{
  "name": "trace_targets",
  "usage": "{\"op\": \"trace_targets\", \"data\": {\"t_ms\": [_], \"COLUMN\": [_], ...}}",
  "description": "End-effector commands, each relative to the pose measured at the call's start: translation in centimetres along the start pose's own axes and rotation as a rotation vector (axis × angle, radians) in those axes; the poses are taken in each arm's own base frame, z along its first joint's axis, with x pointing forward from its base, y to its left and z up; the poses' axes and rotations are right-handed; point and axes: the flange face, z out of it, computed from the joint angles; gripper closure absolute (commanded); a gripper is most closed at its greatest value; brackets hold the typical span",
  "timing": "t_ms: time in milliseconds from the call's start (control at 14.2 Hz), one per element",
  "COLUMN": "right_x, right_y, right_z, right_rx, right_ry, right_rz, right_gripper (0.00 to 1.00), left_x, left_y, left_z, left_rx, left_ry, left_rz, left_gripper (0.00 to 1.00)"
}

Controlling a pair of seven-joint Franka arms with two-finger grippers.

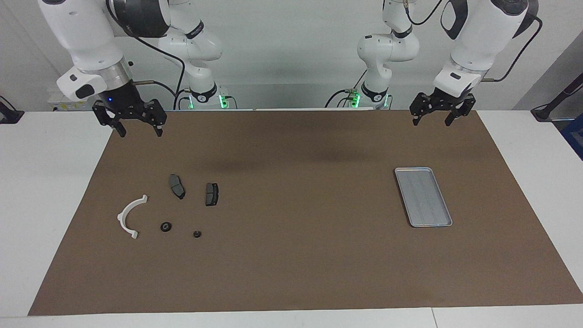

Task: Pick bearing gear from pile to tray
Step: 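Reach the right gripper over the small black bearing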

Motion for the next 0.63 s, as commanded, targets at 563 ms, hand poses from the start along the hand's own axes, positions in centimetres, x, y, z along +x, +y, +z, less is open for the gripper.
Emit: {"op": "trace_targets", "data": {"t_ms": [563], "right_x": [6.3], "right_y": [-0.9], "right_z": [15.7], "right_rx": [-0.015], "right_ry": [-0.008], "right_rz": [0.248], "right_gripper": [0.00], "left_x": [-1.1], "left_y": [-0.2], "left_z": [0.0], "left_rx": [-0.013], "left_ry": [0.009], "left_rz": [0.001], "left_gripper": [0.00]}}
